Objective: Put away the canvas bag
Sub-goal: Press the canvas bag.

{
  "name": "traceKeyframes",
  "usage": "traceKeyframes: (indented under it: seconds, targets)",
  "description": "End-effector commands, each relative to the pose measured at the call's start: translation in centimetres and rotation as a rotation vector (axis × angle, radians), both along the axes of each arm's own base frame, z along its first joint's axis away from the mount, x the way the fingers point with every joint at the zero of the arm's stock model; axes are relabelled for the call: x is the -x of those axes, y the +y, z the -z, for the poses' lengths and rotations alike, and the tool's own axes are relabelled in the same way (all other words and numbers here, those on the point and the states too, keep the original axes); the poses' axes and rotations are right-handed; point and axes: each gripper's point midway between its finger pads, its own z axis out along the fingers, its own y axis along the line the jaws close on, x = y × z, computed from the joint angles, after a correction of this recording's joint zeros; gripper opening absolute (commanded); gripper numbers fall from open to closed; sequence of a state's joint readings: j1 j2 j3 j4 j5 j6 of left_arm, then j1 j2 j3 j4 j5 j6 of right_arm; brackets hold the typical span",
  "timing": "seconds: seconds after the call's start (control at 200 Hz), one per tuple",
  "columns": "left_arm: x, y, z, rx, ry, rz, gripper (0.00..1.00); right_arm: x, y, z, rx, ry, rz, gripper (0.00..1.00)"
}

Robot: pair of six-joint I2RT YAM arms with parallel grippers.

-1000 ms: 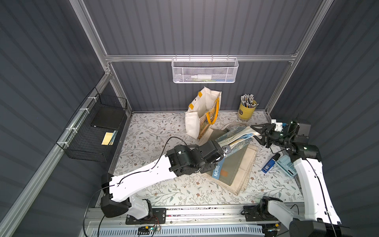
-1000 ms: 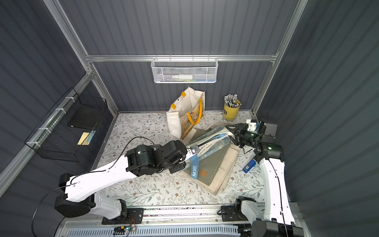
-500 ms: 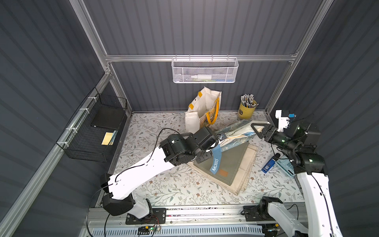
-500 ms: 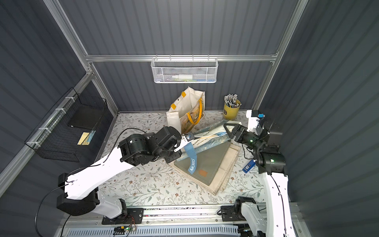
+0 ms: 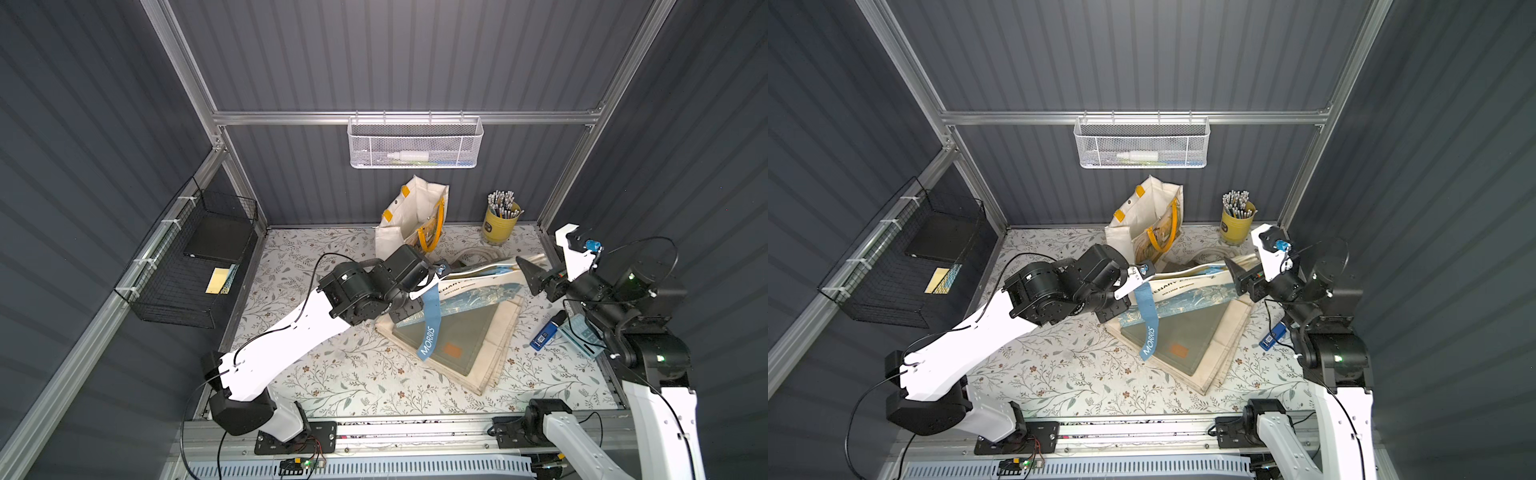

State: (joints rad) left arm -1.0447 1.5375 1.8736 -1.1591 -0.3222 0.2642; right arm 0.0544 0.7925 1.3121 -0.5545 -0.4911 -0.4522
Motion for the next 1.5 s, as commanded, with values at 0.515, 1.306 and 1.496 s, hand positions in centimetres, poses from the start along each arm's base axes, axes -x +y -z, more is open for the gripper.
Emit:
traceKeyframes:
  seconds: [0.515, 1.306, 1.496]
  targets:
    - [-2.3, -2.9, -2.6, -0.041, -0.105, 0.071, 0.0, 5.1, 6.9, 6.6, 0.187, 0.217, -0.447, 0.88]
    - [1.0, -5.7, -5.7, 0.147, -0.169, 0.327, 0.0, 0.4, 8.6, 12.6, 0.323, 0.312, -0.347, 0.43]
    - [1.2, -6.6, -5.5, 0.15, -0.148, 0.359, 0.0, -0.5, 9.0, 13.1, 0.34, 0.298, -0.339, 0.0]
